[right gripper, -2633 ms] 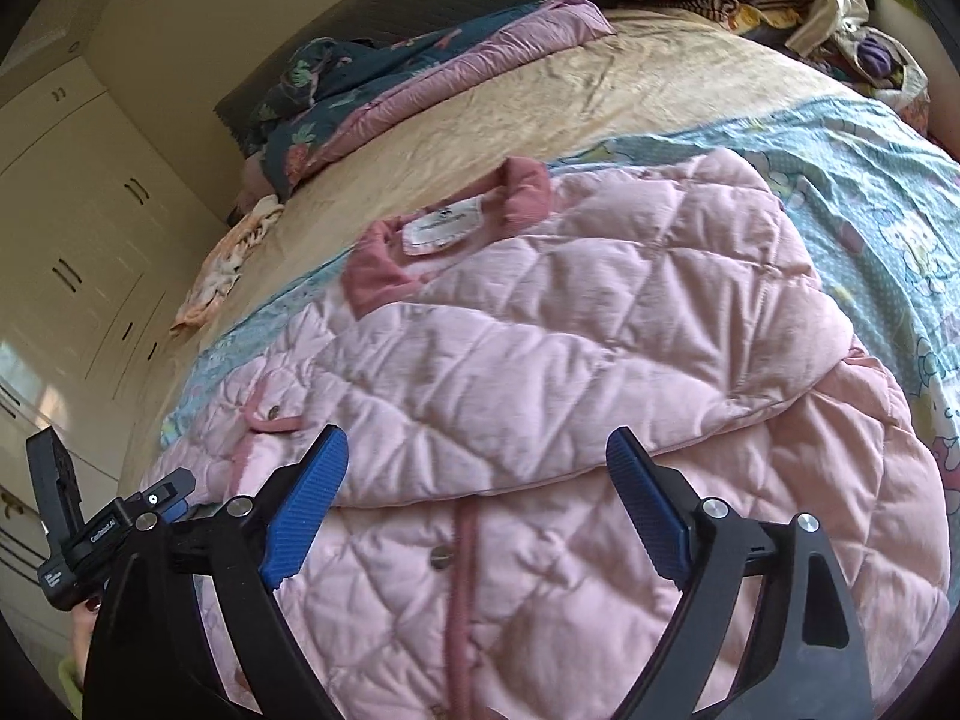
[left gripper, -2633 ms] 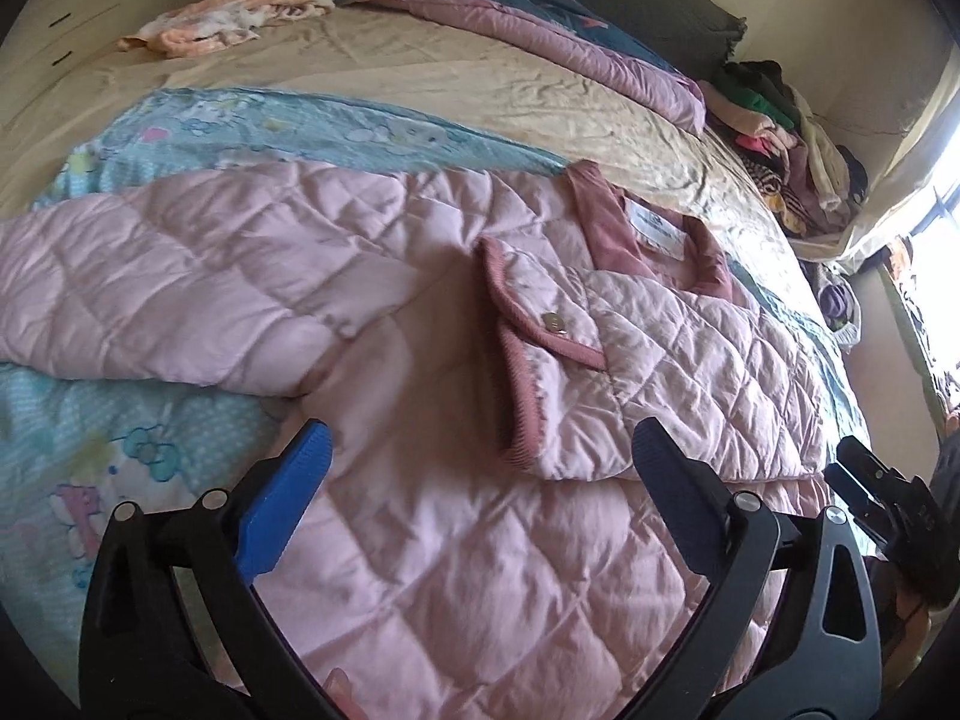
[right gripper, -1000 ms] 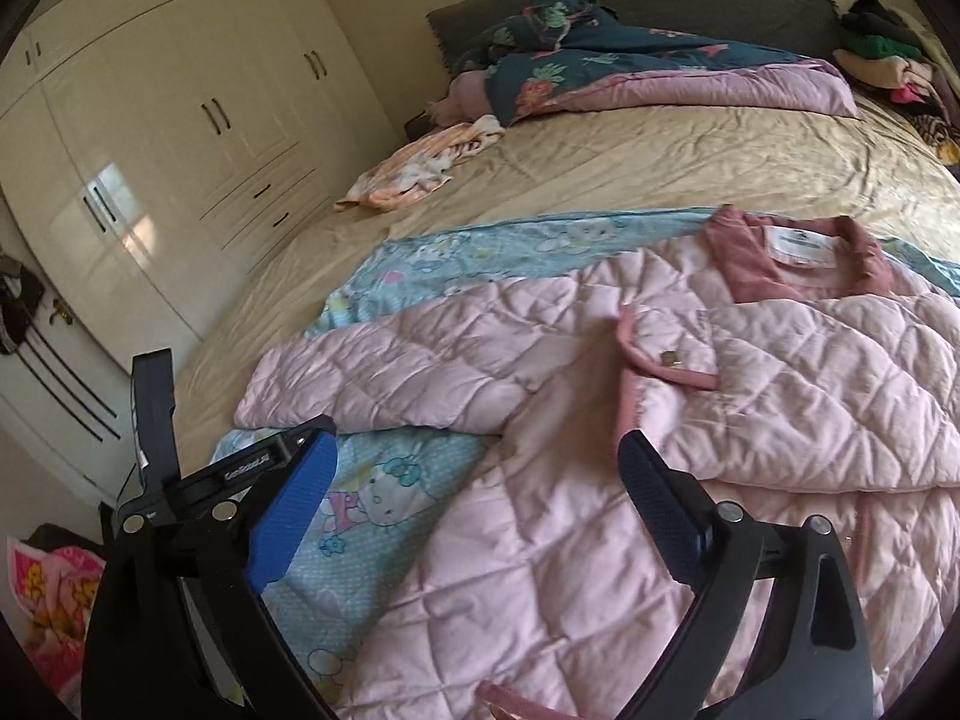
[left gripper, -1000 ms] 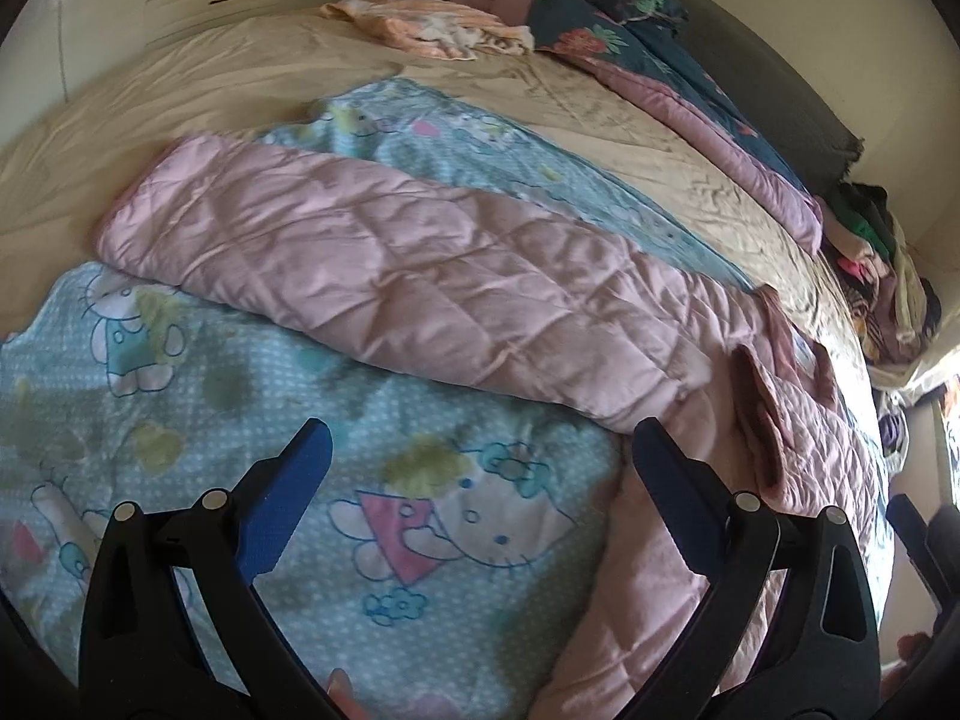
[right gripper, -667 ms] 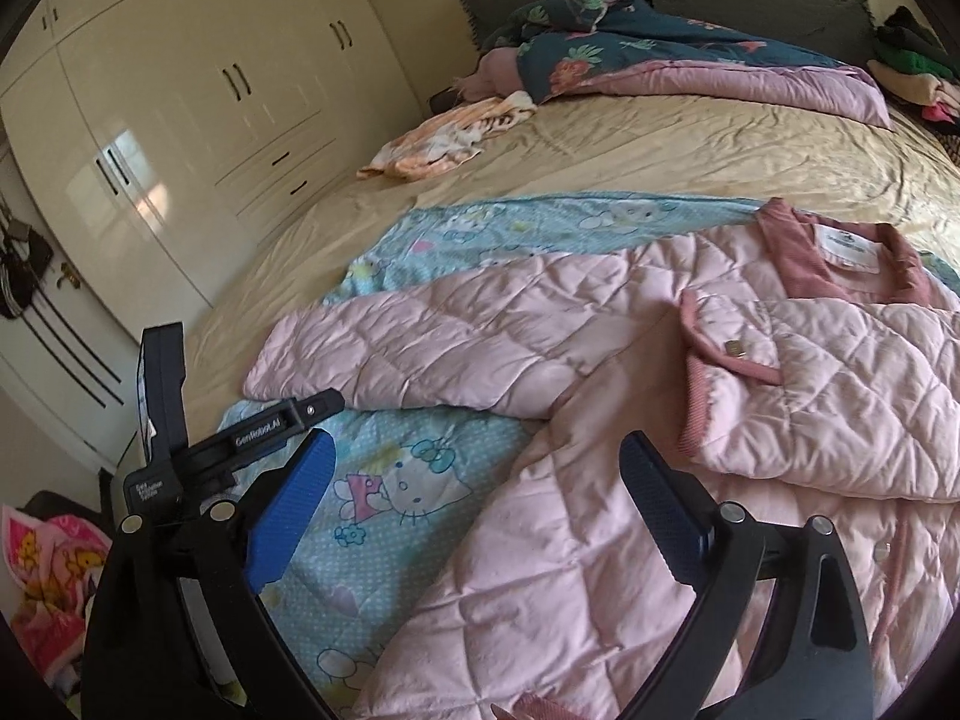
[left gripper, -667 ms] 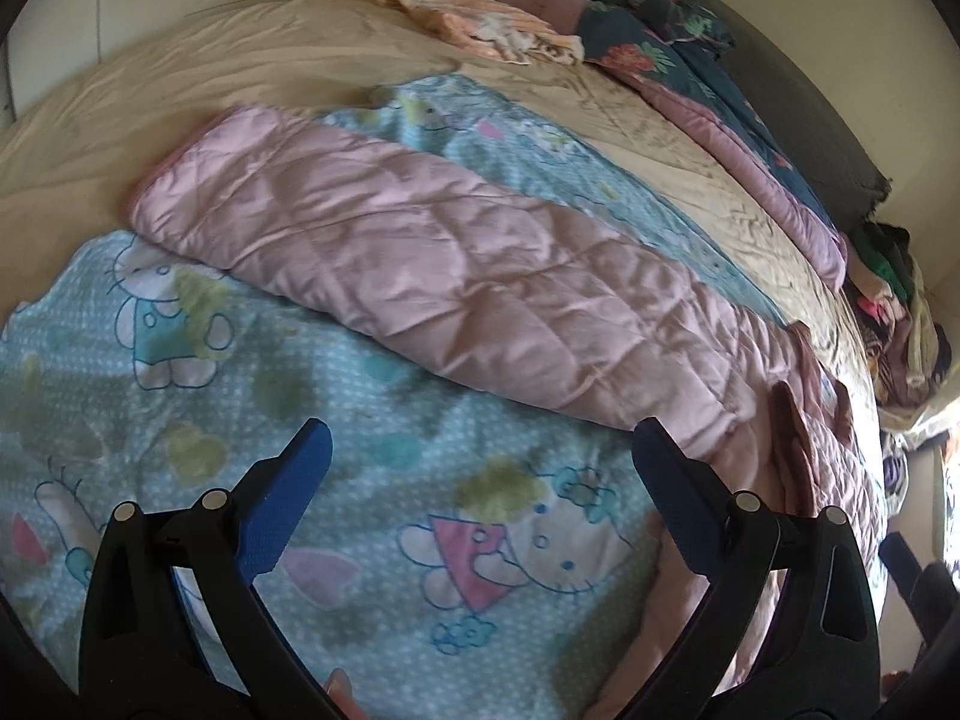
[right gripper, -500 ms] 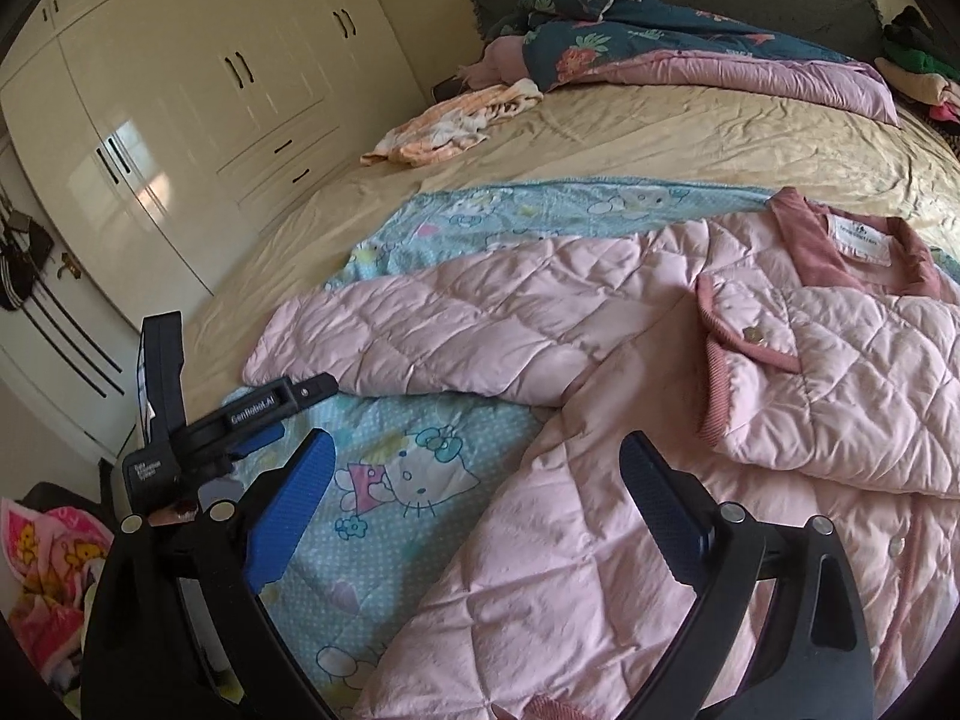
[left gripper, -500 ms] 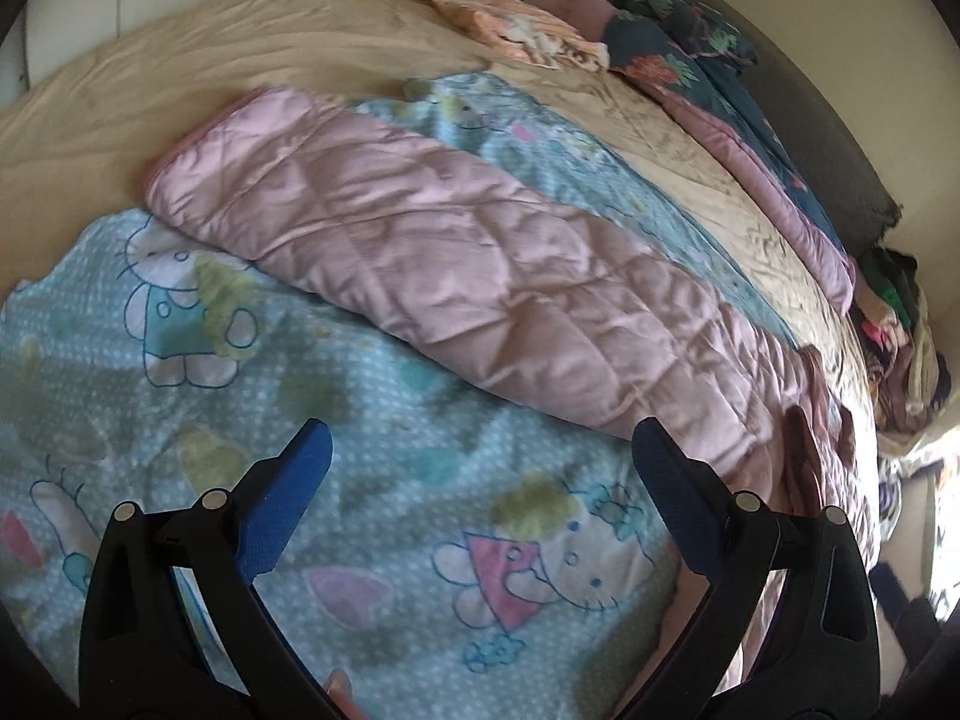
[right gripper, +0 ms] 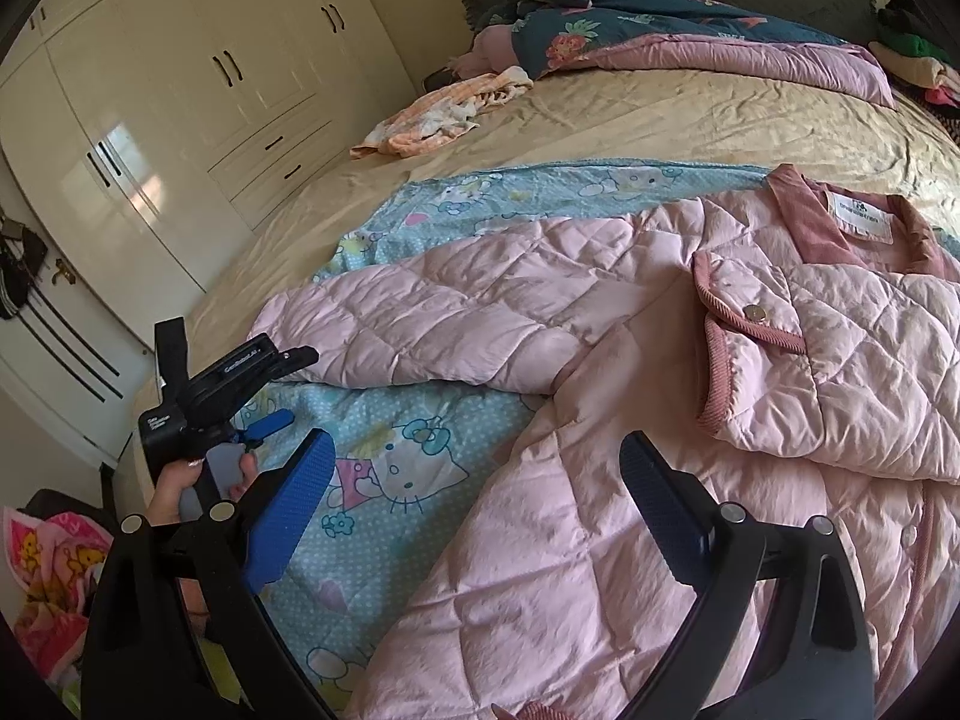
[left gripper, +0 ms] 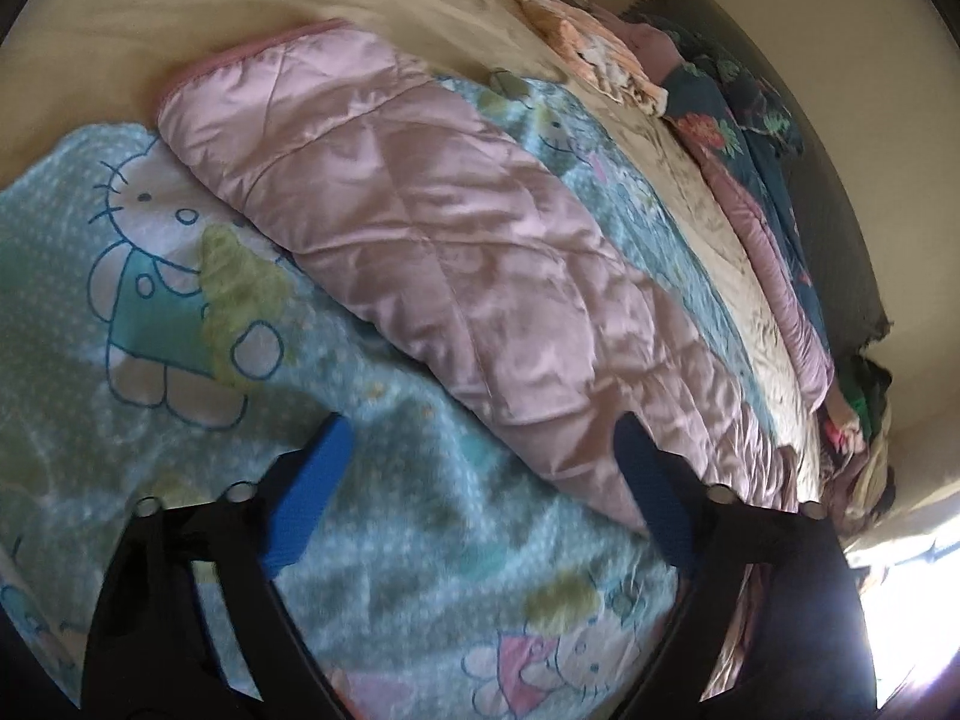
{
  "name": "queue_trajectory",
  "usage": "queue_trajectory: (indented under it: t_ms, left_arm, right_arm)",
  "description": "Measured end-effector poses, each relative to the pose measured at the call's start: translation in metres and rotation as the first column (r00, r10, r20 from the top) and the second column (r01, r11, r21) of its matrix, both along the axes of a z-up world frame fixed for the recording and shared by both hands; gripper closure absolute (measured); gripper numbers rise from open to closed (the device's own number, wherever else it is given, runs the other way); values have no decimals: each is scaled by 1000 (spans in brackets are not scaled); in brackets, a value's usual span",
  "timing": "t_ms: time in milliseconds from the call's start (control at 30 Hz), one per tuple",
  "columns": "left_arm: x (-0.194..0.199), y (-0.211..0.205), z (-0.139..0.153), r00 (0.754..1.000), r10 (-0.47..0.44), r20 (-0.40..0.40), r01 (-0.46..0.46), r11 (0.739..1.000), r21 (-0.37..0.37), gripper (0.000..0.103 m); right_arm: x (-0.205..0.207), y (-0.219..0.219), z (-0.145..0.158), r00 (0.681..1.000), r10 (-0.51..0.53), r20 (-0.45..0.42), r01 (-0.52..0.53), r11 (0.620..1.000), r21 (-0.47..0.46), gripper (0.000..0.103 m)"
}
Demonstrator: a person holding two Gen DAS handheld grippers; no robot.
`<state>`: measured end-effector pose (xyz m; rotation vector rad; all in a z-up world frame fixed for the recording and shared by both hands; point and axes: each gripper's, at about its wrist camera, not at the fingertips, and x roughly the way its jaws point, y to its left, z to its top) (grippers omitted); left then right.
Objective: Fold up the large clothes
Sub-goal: 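Move the left gripper to the other sleeve cuff and grasp it, then lift the other sleeve with the left gripper toward the jacket front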
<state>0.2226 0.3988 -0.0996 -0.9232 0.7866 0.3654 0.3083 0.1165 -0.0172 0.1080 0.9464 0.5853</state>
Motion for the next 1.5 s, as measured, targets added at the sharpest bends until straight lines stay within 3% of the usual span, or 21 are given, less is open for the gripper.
queue_trajectory:
  t_ms: [300, 467, 600, 700, 900, 1167, 1500]
  left_arm:
    - [14, 29, -9, 997, 72, -1, -72, 997, -37, 33]
    - [17, 49, -9, 988, 157, -4, -157, 986, -54, 35]
    - [15, 54, -1, 981, 191, -23, -191, 981, -15, 81]
    - [7, 49, 18, 982, 186, 33, -187, 982, 35, 89]
    - [-2, 27, 67, 977, 172, 124, -188, 974, 124, 92]
    - [-7, -17, 144, 969, 63, 238, -119, 966, 231, 92]
    - [-3, -74, 198, 956, -53, 287, -38, 952, 303, 93]
  right_arm:
    - [2, -2, -5, 1000, -5, -12, 5, 1000, 2, 8]
    - [1, -10, -3, 1000, -19, -15, 19, 1000, 12, 8]
    - [0, -16, 1, 1000, -28, -14, 28, 999, 27, 8]
    - [-1, -21, 7, 999, -36, -8, 36, 999, 41, 8]
    - [-7, -34, 19, 999, -51, 2, 50, 997, 60, 8]
    - [-23, -64, 40, 995, -99, 27, 96, 990, 107, 8]
    - [-44, -99, 67, 989, -132, 59, 122, 982, 146, 8]
